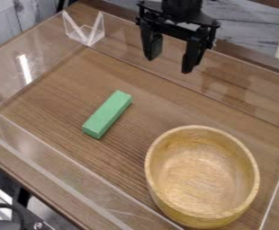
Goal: Put the green block in the brown bowl
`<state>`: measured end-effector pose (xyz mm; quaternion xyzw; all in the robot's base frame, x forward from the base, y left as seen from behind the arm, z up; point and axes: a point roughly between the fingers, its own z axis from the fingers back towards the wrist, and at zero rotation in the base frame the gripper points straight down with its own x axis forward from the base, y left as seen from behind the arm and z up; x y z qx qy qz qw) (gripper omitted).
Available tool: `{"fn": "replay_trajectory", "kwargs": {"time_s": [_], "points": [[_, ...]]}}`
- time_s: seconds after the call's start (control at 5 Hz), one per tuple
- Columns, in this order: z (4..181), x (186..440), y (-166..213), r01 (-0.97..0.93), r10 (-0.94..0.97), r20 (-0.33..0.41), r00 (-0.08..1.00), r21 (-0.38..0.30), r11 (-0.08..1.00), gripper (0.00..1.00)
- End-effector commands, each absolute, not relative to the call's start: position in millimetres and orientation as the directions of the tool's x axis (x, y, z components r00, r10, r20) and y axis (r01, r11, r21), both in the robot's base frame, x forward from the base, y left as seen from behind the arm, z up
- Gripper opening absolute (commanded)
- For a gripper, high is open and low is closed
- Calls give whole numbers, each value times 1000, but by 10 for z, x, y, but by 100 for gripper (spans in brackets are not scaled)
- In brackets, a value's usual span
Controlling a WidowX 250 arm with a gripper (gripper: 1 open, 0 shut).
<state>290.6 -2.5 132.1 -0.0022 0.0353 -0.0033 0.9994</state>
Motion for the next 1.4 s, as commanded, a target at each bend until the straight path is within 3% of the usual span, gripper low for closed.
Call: {"fn": "replay_trajectory", "kwargs": {"time_s": [0.0,0.2,0.4,0.6,1.2], "points": [[1290,2834,119,-10,10,-69,998,-5,1000,100],[1018,2584,512,-32,32,-84,996,-7,999,100],[914,2235,962,-3,3,-19,1000,-11,1000,100],[759,2211,948,2,-1,38,999,-22,1000,100],[589,2390,860,-21,25,63,998,-49,999,100]]}}
